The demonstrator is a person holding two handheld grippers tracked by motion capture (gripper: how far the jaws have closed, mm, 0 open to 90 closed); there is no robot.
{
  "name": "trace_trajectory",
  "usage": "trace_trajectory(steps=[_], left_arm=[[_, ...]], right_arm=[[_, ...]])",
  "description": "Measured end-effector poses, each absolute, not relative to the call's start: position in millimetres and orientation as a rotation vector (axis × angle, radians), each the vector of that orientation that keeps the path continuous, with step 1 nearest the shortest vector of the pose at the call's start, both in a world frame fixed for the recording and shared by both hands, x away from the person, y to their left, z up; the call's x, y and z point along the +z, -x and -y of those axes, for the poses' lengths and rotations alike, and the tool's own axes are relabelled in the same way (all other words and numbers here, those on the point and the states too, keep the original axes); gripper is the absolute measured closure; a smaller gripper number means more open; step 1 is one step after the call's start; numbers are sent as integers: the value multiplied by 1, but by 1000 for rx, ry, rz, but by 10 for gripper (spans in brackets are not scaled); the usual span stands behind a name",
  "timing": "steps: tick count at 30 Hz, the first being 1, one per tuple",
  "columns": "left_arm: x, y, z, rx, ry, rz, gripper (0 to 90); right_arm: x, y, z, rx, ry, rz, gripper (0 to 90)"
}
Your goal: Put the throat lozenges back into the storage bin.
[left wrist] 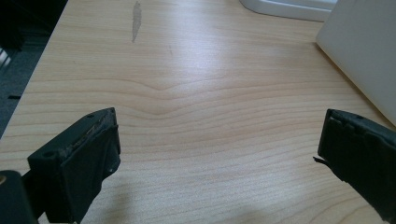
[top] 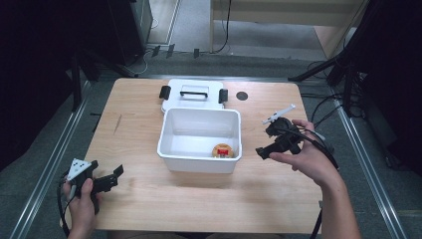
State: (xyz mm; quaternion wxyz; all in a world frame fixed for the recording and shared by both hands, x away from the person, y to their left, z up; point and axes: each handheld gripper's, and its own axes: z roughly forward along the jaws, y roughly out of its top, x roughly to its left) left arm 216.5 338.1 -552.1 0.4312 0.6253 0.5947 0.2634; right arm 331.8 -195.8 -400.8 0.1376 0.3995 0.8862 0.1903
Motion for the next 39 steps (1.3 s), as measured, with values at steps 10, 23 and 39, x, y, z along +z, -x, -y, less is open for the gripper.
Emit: trace_trajectory(steps=[10,23,39], left_arm=[[-552,-217,-338,659,-1562,-1484,0],[-552,-217,-338,659,-1562,-1483,0],[-552,-217,-337,661,-1562,-1485,0]], right_arm=[[-429,-324,234,576,-1291,-2501,127],[-465,-305,271,581,-1394,-2432,0],[-516,-268,324,914,-1574,-2103,0]])
